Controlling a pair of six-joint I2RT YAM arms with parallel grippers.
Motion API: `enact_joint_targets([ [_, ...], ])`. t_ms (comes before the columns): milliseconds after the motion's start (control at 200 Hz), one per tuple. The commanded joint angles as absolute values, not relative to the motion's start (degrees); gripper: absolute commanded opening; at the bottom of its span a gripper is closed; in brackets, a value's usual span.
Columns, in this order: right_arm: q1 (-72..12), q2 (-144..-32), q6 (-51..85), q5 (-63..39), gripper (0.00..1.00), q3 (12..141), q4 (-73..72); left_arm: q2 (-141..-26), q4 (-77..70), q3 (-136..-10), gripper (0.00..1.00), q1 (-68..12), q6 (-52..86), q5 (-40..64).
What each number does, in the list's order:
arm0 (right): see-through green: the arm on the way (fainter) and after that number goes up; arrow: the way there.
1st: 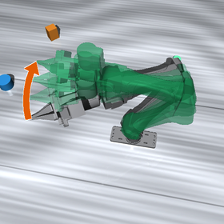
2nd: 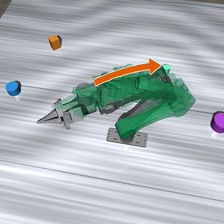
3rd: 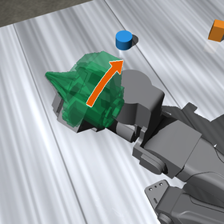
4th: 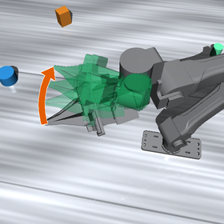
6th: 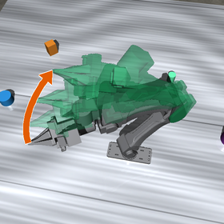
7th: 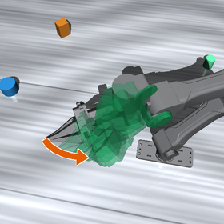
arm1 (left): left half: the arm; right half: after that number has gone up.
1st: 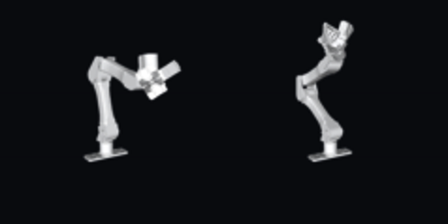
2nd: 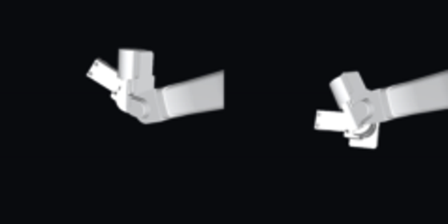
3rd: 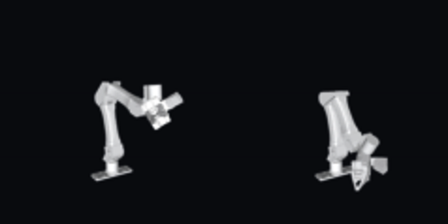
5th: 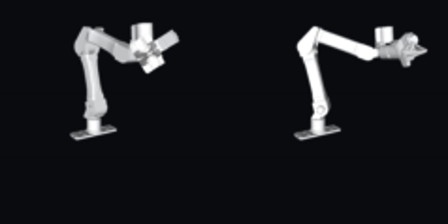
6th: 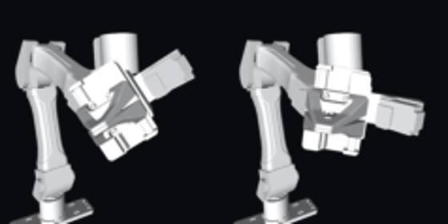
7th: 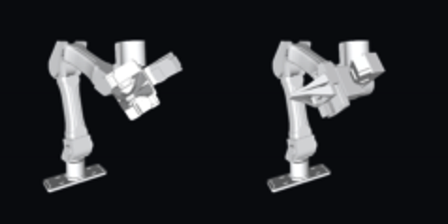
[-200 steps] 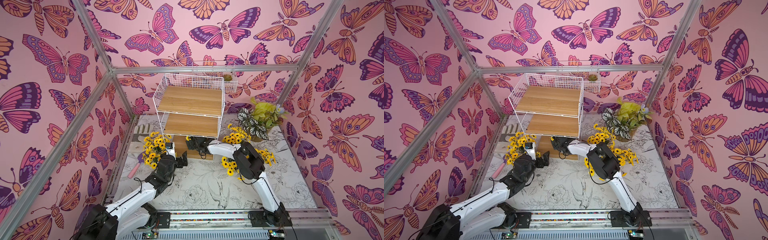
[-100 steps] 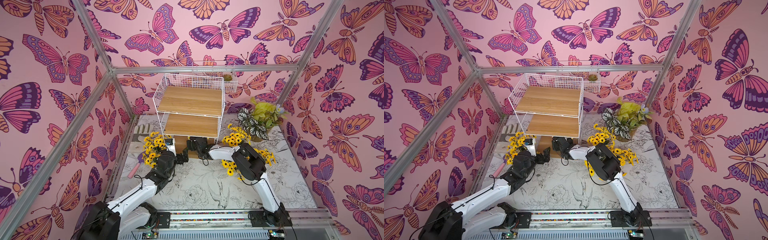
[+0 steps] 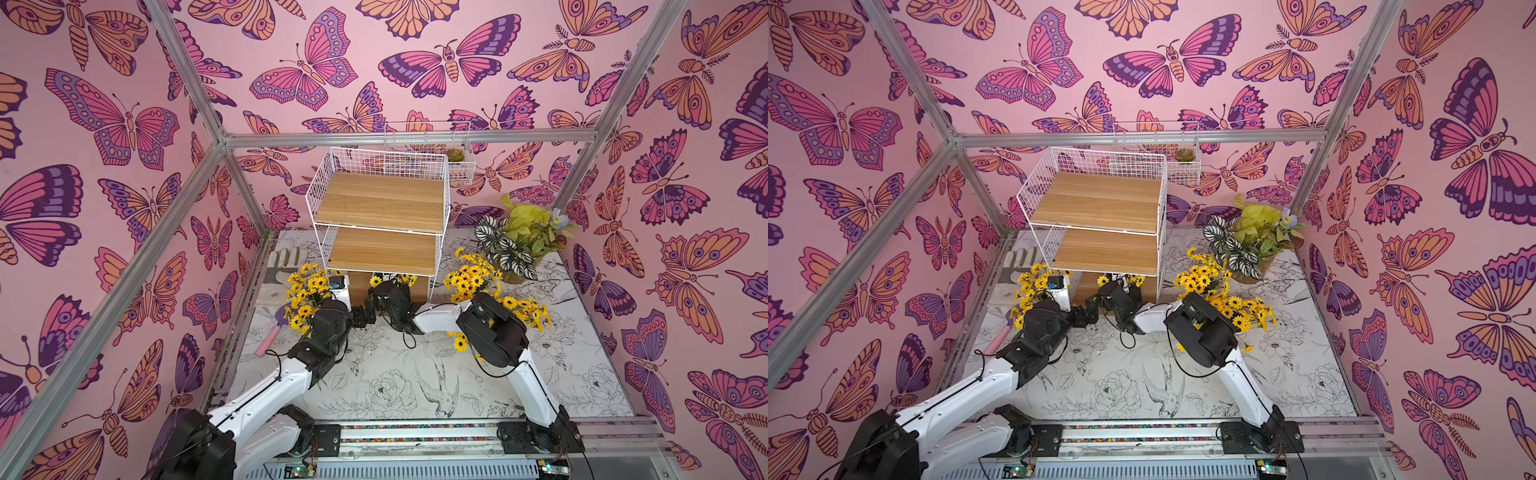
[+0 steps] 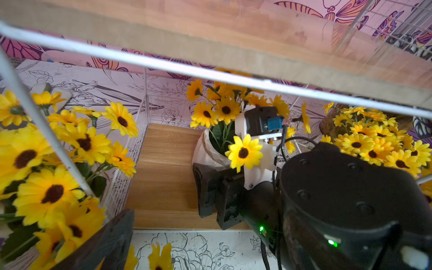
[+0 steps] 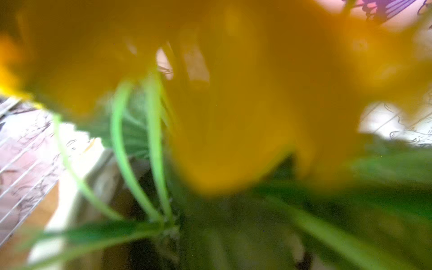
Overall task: Take the sunflower pots off the shelves
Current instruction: Pick up the sunflower pot from the shelf, then place the sunflower pot at the center of the board.
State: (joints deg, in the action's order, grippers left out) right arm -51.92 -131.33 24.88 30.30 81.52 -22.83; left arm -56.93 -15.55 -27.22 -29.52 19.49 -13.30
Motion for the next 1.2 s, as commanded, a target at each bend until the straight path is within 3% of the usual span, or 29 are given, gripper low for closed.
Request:
enact_joint_targets([
  [0,-54.6,-132.1,25.9,27.1,0.44,77.7,-17.0,-52.7,-10.2,-28.4,0.99,-29.1,17.9,-14.0],
  [325,-59.3,-124.3,20.3,30.7,0.44,69.0,-22.1,-45.3,-3.1,-28.2,0.99,-29.1,20.0,-14.9],
  [711,-64.8,-113.5,17.2,27.9,0.45,56.5,-28.0,-38.3,5.1,-30.5,0.99,-29.1,21.2,-19.2],
  [1197,-72.3,-113.3,17.7,27.6,0.44,53.7,-32.1,-33.8,11.9,-32.0,0.99,-29.1,23.1,-22.0],
])
